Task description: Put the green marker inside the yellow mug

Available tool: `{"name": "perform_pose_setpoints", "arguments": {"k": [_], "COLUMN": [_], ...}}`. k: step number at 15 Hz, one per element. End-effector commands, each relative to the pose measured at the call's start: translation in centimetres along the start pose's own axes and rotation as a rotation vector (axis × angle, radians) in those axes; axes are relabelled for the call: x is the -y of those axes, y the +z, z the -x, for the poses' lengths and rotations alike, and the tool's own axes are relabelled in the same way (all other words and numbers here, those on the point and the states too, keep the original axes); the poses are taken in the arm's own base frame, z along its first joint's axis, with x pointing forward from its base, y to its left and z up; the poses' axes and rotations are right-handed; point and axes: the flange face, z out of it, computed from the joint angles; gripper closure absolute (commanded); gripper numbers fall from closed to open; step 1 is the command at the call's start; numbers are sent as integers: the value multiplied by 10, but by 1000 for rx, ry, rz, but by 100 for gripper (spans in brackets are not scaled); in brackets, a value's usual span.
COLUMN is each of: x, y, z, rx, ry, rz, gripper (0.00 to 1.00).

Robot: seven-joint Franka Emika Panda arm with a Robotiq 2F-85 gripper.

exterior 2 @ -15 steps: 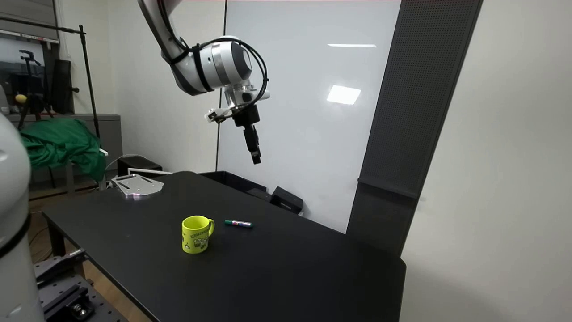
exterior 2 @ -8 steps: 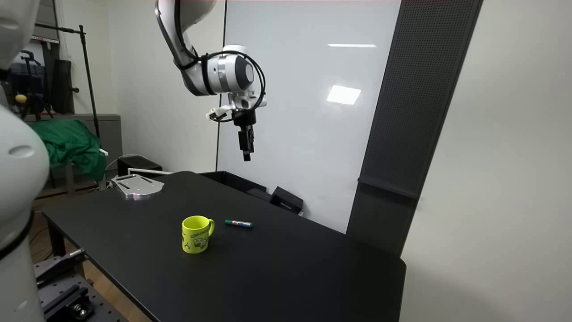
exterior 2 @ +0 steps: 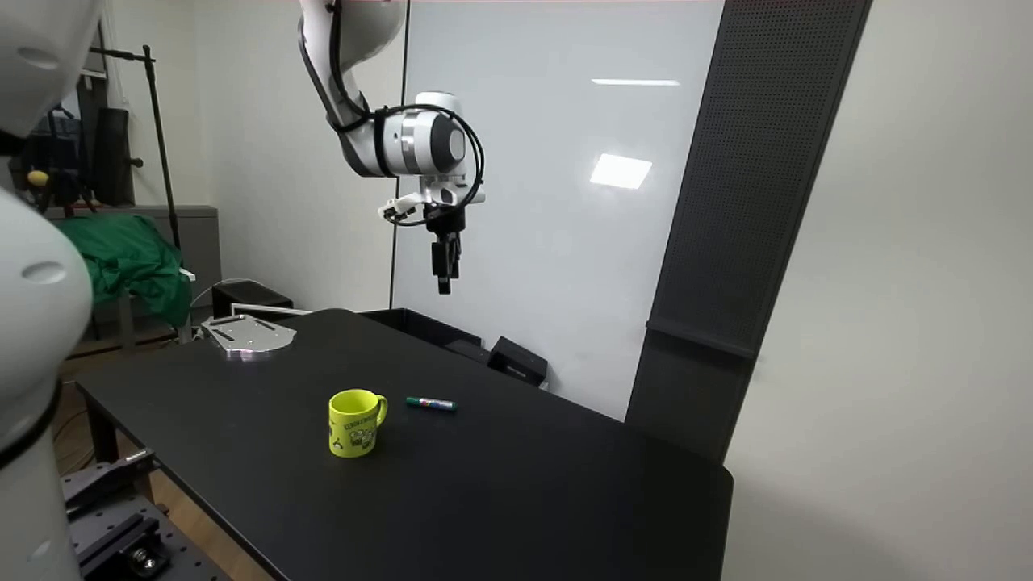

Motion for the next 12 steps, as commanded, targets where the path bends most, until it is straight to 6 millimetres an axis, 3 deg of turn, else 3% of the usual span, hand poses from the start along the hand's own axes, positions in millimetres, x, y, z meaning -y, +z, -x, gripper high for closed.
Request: {"name": "perform_pose_setpoints", "arguments": {"k": [1,6,12], "x": [0,1,33], "y": [-1,-1,10], "z": [0,0,3], "rx": [1,1,-19], "ry": [0,0,-19], "rz": [0,-1,-18], "gripper": [0,0,0]}}
